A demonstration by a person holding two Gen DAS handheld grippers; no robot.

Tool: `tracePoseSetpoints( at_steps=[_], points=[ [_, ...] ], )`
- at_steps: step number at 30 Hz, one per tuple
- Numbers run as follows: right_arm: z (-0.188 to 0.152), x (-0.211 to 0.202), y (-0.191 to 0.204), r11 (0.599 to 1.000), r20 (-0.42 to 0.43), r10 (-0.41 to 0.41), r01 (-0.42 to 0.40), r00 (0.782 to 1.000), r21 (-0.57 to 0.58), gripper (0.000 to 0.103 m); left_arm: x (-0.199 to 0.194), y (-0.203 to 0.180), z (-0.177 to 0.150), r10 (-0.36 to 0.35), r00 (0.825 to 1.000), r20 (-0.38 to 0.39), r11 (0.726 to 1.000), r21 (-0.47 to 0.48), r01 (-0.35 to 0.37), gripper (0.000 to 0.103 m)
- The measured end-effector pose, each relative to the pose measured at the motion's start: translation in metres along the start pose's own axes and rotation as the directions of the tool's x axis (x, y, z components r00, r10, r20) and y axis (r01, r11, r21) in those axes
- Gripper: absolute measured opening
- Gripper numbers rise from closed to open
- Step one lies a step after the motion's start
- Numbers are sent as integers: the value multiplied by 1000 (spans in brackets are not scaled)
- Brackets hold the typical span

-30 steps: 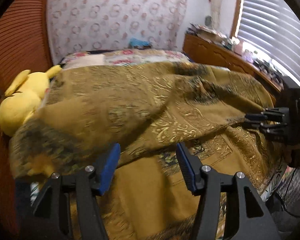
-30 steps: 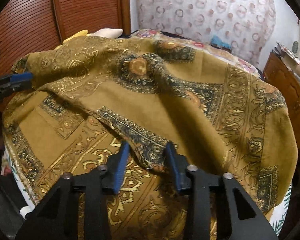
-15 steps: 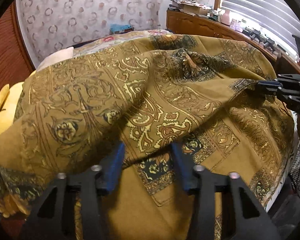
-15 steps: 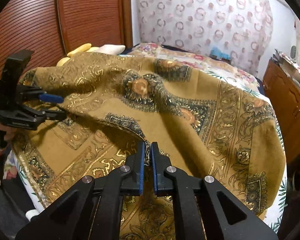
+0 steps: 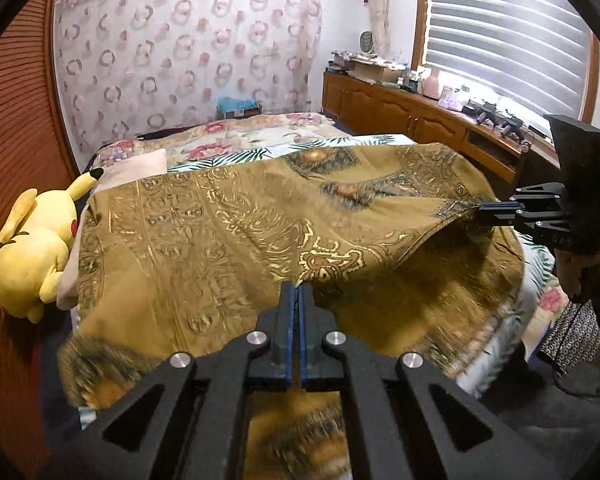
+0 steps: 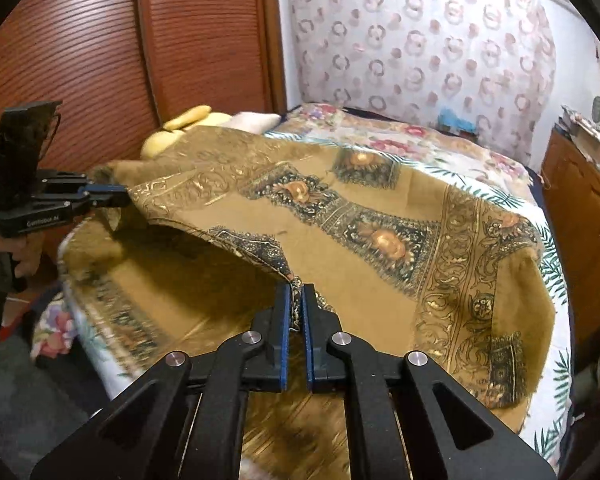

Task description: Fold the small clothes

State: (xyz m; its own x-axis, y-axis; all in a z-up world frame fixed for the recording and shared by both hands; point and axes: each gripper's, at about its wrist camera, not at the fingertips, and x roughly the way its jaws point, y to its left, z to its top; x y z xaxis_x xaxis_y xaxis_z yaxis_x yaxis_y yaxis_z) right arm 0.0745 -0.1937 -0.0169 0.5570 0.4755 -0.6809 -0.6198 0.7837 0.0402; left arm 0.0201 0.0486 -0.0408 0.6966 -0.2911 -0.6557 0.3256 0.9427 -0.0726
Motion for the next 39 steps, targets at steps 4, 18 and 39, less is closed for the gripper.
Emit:
tracePoseSetpoints(
  at_steps=[4,18,39],
  points=[
    [-7,-20,13,999,1,36,-36,999,-8,3,-4,2,-12,-12,1000,-21,1000,-24,11,0],
    [-40,-14,4,997,-51,15,-11,999,77,19,-33,33,-28,23,999,25,990,-138,-19,41],
    [-69,-45,-121,892,-62,-351,353,934,281,54,-2,116,-64,248,967,-61,911,-324,-255,54]
  ],
)
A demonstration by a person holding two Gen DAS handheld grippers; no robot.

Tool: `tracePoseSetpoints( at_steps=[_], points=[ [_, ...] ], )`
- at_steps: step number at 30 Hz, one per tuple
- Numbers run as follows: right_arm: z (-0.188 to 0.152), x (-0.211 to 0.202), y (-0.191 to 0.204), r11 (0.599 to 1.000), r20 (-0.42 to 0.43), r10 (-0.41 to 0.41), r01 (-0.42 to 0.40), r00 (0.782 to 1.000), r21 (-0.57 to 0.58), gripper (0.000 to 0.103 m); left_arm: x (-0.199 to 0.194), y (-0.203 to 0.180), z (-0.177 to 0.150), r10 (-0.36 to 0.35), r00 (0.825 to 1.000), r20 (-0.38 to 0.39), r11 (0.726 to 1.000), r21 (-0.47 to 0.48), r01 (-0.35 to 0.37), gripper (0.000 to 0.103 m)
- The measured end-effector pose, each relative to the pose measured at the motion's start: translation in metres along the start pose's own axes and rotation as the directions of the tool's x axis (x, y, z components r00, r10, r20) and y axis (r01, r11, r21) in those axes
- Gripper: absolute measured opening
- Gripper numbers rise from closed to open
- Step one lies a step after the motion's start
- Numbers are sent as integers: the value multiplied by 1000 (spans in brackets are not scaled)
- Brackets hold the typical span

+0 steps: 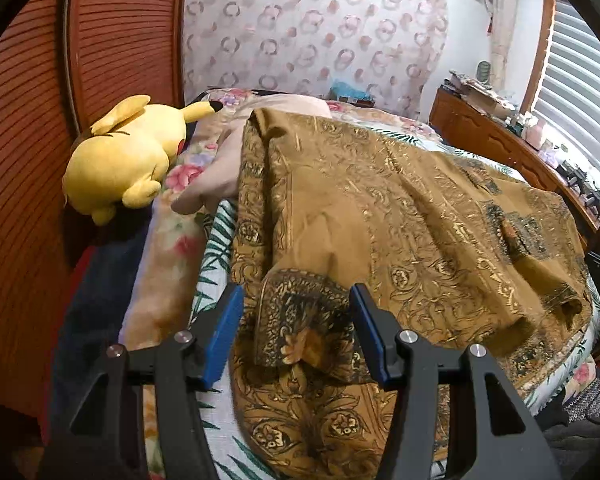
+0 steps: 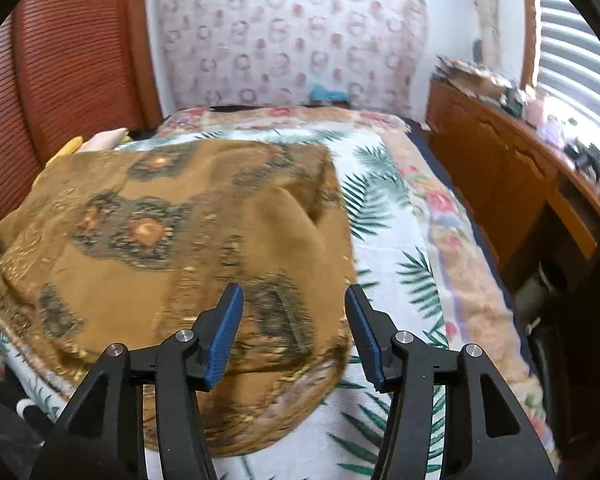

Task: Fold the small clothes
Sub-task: 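Open both tools to release the shirt, then grasp the shirt edge with both tools, then open the right tool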

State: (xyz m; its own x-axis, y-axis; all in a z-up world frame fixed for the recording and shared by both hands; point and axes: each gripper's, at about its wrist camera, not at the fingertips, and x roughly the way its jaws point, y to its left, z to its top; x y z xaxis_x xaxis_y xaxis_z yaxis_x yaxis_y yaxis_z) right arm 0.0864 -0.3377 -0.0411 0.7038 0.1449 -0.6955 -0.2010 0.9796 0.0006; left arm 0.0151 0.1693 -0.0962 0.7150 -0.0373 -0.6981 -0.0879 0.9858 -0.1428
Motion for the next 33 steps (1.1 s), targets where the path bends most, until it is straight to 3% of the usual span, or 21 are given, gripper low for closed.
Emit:
tracePoseSetpoints(
  at_steps=[4,7,8,9,11,12,15,21,27,33],
  points=[
    [-3,13,-10,999,-33,23,-22,999,37,54,6,-1,-3,-8,1000,-2,1000,9,8,53],
    [-4,20,-6,999,-46,37,-36,998,25,53,9,1,-4,-26,1000,-9,1000,3,26,38],
    [-5,22,-5,999,-50,43,-42,998,20,48,11,3,-5,-26,1000,-9,1000,1,26,30],
    [-6,22,-4,999,-51,51,-50,997,16,35,12,3,-5,-30,999,-12,1000,-1,30,27],
    [-6,24,1,996,-57,86,-86,995,3,10,12,5,-6,-40,999,-15,999,-10,39,7],
    [-6,23,2,995,-61,102,-103,993,-2,3,10,6,-6,-40,999,-9,999,-14,40,6],
    [-5,8,4,988,-48,151,-152,987,-11,1,-2,7,-6,-30,999,15,999,-18,30,2],
    [-4,-44,-7,986,-5,163,-163,987,-20,0,-21,9,-6,-22,999,36,1000,-9,22,2],
    [-11,-38,2,987,-42,152,-154,988,-48,0,-24,10,-7,-8,999,41,1000,-6,8,2],
    [-3,-30,11,988,-11,144,-144,990,-62,0,-27,9,-6,-3,999,46,1000,-4,3,2]
  ],
)
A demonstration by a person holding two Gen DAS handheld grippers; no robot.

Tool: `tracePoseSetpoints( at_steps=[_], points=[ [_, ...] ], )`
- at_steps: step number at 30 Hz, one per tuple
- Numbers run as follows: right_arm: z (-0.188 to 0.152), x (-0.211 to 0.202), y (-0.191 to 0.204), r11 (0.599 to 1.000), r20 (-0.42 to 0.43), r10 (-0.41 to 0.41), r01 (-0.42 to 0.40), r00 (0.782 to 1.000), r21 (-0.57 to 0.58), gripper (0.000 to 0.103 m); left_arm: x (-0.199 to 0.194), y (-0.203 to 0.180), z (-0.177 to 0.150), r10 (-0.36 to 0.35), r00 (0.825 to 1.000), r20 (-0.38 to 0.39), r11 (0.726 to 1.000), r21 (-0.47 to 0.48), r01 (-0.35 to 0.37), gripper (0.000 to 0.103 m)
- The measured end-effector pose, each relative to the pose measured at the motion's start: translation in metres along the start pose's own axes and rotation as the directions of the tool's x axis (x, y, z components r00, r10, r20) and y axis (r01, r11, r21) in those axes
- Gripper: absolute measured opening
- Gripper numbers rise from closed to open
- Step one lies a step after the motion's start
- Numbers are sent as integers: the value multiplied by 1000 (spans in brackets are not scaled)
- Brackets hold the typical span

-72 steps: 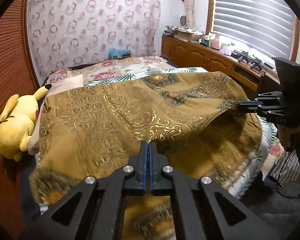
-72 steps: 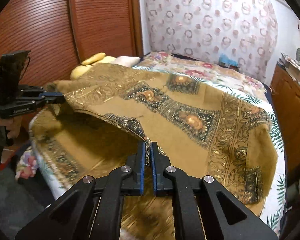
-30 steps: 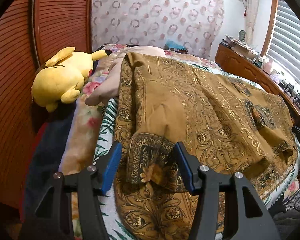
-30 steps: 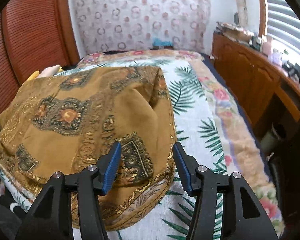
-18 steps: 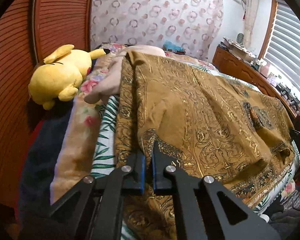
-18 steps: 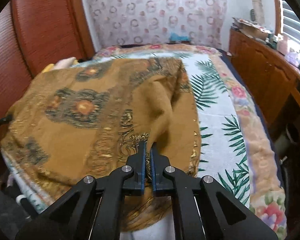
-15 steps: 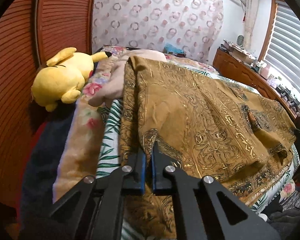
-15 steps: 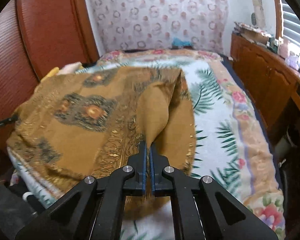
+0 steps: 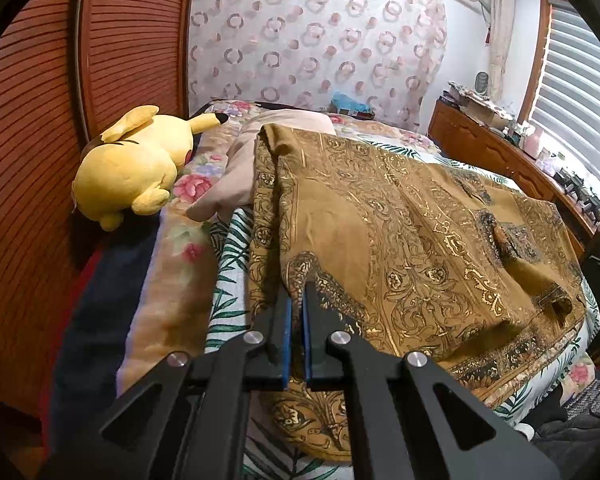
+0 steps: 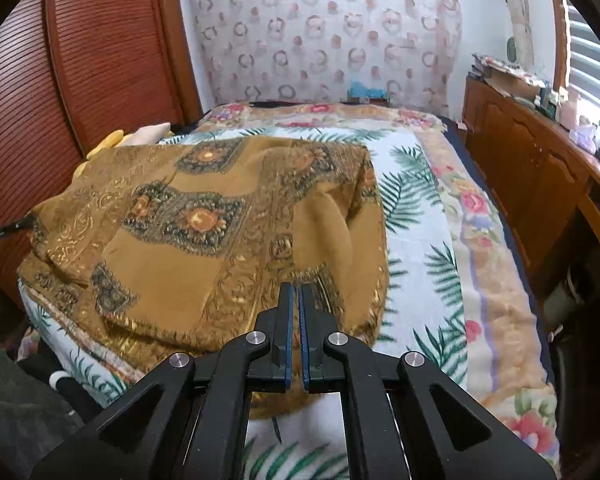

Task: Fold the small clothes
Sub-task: 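Grasp the shirt edge with both tools, then open the right tool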

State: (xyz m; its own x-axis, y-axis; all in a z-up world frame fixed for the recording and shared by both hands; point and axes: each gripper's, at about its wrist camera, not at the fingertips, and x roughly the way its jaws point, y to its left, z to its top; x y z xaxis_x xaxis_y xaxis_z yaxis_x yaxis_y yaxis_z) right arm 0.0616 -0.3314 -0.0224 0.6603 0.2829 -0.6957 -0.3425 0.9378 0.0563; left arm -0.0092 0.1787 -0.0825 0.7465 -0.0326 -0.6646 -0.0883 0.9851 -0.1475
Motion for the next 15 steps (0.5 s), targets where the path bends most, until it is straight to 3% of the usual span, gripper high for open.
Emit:
tracePoseSetpoints(
  at_steps=[6,11,15],
  points=[
    [12,4,11,999,28,1,0,1000,-43,1,0,0,1,8,1000,-4,1000,9,-8,2],
    [30,11,11,998,48,-10,13,999,-55,6,0,2,4,12,1000,-9,1000,11,-12,3],
    [53,23,1,997,64,-34,38,997,-63,16,-1,2,4,12,1000,-7,1000,10,-12,6]
  ],
)
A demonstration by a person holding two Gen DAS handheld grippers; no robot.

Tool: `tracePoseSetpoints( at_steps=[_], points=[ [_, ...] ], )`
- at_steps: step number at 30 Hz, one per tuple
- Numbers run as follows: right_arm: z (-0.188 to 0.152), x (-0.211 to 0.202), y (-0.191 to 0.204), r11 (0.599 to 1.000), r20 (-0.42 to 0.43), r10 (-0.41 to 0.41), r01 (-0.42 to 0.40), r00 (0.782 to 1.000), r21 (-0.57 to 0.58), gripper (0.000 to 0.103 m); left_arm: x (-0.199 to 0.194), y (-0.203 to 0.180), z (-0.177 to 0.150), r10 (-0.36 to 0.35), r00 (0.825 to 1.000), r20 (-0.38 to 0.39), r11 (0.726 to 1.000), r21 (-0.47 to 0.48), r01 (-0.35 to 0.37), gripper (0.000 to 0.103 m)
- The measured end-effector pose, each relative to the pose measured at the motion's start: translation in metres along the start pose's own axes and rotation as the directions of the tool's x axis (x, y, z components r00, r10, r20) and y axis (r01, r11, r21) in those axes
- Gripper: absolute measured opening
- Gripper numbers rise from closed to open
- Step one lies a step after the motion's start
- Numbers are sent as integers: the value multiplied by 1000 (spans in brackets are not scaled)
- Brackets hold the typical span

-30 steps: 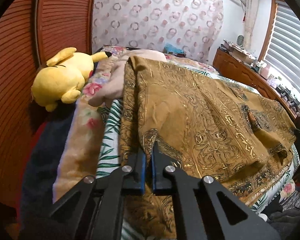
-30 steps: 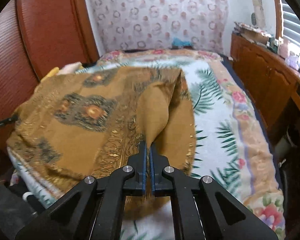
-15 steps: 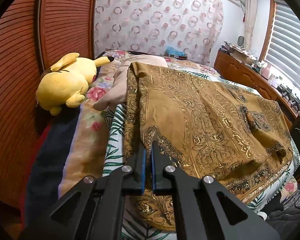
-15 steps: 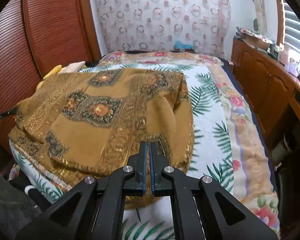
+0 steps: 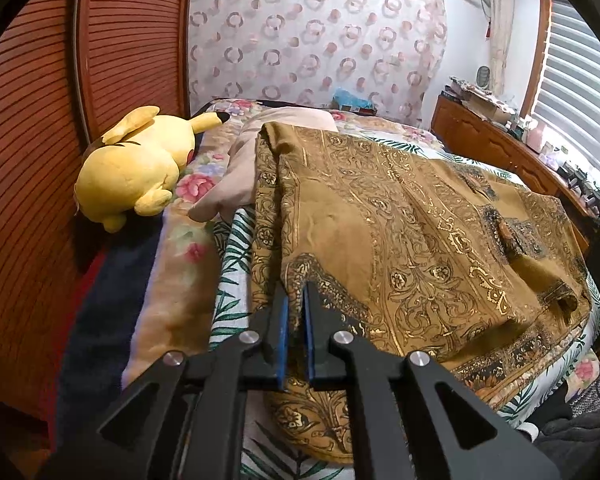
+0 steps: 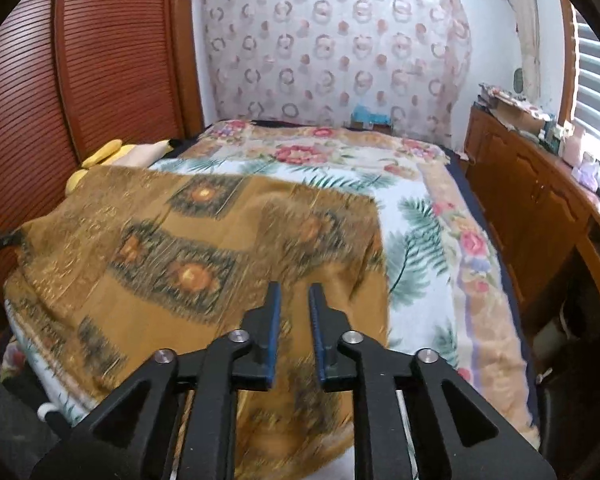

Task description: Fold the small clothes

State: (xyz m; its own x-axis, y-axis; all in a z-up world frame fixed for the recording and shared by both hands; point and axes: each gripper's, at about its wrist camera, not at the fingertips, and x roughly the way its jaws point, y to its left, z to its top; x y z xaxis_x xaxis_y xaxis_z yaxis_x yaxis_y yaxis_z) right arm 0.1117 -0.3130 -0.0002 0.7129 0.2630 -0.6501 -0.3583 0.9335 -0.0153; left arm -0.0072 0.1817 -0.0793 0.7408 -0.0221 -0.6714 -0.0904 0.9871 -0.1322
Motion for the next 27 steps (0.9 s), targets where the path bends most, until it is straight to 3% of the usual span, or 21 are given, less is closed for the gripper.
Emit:
tracePoseSetpoints(
  at_steps=[2,3,5,10,15,20,22,23,26,27],
  points=[
    [14,10,-8,1000,6,-27,27,1000,-3,27,0,-2,0,-5,1000,10,1000,-3,5,18],
    [23,17,-14,999,9,-41,41,999,-5,37,-2,-1,2,-10,1000,22,1000,-6,10,23],
    [40,28,-25,999,23,-54,54,998,3,38,-2,0,5,-24,999,36,1000,-10,24,39],
    [76,68,-50,998,-1,-56,56,998,20,38,11,0,11,-20,1000,15,1000,-11,20,51],
    [89,131,-58,999,-119,-4,9,993,40,38,39,0,6,-16,998,-53,1000,-10,16,54],
    [79,186,-61,996,-266,-84,88,960,3,38,57,2,-1,-13,994,-106,1000,-12,12,54],
    [79,196,-66,996,-294,-80,87,953,12,38,59,3,-3,-13,994,-107,1000,-16,11,55],
    [78,198,-70,997,-302,-72,80,951,15,37,59,3,-3,-7,994,-106,1000,-13,6,57],
    [78,200,-70,999,-300,-40,42,953,-2,5,58,2,-4,0,995,-104,1000,-5,-1,57],
    [79,199,-69,1000,-296,-26,22,955,-16,2,58,2,-4,4,995,-104,1000,-1,-4,57]
  ],
)
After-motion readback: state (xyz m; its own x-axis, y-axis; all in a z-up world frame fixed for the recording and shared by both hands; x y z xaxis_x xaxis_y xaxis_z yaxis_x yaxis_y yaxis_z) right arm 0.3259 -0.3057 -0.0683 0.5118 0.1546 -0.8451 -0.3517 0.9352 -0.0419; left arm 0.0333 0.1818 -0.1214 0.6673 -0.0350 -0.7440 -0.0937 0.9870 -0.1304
